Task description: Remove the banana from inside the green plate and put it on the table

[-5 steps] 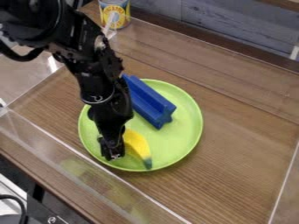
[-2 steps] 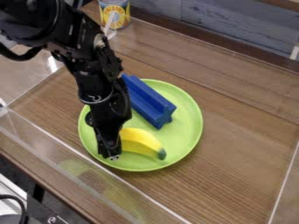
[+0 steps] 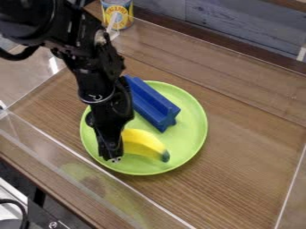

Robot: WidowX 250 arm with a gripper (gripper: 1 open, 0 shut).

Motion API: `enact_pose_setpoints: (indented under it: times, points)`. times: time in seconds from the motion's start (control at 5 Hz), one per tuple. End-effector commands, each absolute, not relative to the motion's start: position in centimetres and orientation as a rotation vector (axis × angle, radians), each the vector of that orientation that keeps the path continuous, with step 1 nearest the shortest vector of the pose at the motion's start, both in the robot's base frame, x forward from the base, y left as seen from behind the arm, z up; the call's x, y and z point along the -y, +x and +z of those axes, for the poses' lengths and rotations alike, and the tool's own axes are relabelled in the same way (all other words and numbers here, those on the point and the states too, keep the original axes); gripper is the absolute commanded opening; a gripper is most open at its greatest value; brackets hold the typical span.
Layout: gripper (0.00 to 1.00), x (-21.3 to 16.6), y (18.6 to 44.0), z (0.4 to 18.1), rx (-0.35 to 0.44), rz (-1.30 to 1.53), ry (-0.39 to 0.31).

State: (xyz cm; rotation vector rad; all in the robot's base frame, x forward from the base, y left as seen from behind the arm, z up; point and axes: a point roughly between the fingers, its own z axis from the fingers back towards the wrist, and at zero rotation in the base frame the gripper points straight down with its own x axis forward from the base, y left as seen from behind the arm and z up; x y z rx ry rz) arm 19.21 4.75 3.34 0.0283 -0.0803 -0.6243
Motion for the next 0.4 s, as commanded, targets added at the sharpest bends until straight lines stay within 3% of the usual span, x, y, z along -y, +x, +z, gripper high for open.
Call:
enact_pose_setpoints:
  times: [0.0,0.2]
  points:
    - [0.0,-4.89,20.21,4.73,0.123,-0.631,0.059]
    - [0.0,-4.85,20.2,5.07,0.124,-0.632,0.062]
